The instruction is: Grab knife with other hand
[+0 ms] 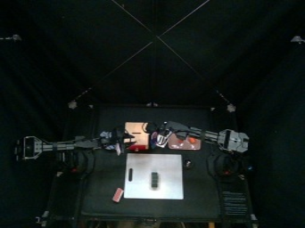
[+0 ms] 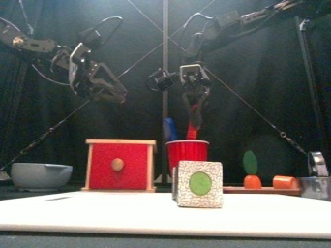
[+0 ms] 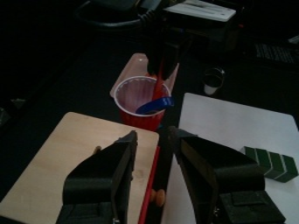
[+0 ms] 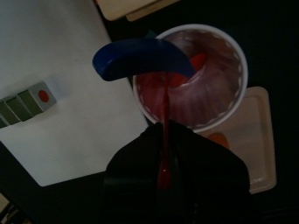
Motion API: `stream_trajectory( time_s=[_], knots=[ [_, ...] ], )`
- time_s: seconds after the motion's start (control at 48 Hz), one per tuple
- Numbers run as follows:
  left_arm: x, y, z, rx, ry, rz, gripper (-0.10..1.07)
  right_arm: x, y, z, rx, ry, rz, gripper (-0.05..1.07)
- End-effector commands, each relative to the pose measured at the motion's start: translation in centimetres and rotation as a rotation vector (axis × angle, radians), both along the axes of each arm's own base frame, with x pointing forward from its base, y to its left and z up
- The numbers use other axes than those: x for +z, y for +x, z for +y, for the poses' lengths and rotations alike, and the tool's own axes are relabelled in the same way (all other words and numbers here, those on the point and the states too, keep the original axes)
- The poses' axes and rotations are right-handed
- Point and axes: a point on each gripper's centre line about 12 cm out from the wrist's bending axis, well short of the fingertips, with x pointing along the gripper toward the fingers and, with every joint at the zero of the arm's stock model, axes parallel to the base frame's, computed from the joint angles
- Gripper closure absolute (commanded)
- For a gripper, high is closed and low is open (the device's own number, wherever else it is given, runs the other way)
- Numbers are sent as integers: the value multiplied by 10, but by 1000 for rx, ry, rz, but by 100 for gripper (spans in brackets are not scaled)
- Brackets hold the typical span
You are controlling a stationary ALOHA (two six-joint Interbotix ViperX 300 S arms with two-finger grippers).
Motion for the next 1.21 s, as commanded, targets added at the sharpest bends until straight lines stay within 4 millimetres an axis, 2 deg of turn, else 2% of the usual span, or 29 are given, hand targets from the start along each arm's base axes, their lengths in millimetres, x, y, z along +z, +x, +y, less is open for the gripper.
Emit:
stream_trajectory(
  time_s=[0.0, 0.104, 0.312, 0.542, 0.688, 0.771, 0.896, 0.979, 1.188],
  knots=[
    [7, 2, 1, 1, 11, -24, 22, 29, -1, -4, -8, -26, -71, 60],
    [7, 2, 1, 0, 11, -26, 22, 49, -7, -4, -15, -40, -108, 65],
    [8, 2, 1, 2, 10, -27, 22, 87, -27, 0, -22, -101, -181, 65],
    [7, 2, 1, 1, 13, -25, 21, 140, -65, 8, -35, -226, -321, 65],
    [10, 3, 1, -3, 20, -38, 21, 160, -91, 24, -27, -265, -453, 65],
    [14, 3, -1, -12, 35, -57, 21, 155, -103, 37, -22, -266, -543, 65],
    [18, 3, -4, -42, 88, -91, 21, 135, -113, 51, 0, -275, -652, 65],
    [18, 5, -15, -104, 136, -89, 19, 121, -118, 62, 23, -285, -745, 65],
    [20, 10, -35, -192, 169, -90, 4, 77, -129, 86, 60, -258, -900, 65]
  ],
)
